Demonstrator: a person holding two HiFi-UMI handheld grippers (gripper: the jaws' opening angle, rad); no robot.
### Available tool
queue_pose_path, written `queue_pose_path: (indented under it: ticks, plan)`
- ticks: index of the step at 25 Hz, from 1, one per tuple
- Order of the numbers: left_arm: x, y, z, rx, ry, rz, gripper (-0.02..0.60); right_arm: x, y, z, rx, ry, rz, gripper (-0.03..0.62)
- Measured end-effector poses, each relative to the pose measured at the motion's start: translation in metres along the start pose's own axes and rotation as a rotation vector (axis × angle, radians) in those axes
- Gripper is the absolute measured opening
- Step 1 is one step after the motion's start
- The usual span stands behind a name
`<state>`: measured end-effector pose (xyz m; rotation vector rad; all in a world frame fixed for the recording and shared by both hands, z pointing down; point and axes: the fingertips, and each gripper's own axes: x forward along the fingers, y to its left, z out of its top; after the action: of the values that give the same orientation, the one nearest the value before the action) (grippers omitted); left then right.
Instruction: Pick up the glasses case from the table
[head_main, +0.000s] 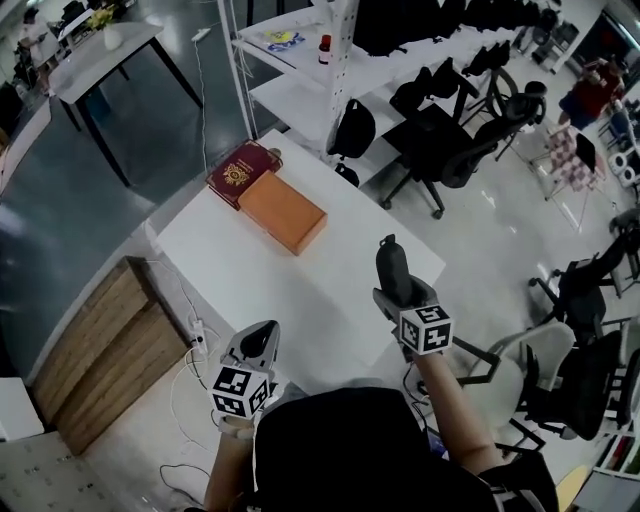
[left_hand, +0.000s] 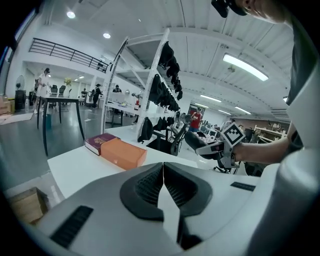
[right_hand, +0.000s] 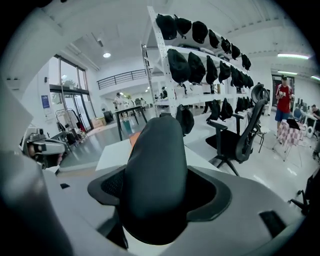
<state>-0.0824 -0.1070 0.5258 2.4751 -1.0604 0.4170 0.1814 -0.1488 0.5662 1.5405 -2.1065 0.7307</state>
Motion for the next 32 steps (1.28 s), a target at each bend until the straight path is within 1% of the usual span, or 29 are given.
queue_pose_path:
  ticks: [9, 15, 19, 26, 32]
  plan:
    - [0.014, -0.006, 0.032, 0.077, -0.034, -0.099, 0.020, -0.051, 0.040, 0.026, -0.003, -0.123, 0.023, 0.376]
    - [0.018, -0.011, 0.043, 0.113, -0.052, -0.150, 0.020, -0.077, 0.060, 0.032, -0.035, -0.179, 0.017, 0.376]
    - [0.019, -0.015, 0.049, 0.133, -0.060, -0.176, 0.020, -0.091, 0.072, 0.034, -0.026, -0.216, 0.029, 0.376]
    - [0.016, -0.024, 0.049, 0.151, -0.057, -0.211, 0.020, -0.108, 0.080, 0.032, -0.035, -0.255, 0.023, 0.376]
    - [0.013, -0.028, 0.047, 0.155, -0.052, -0.222, 0.020, -0.109, 0.083, 0.024, -0.051, -0.239, 0.004, 0.376]
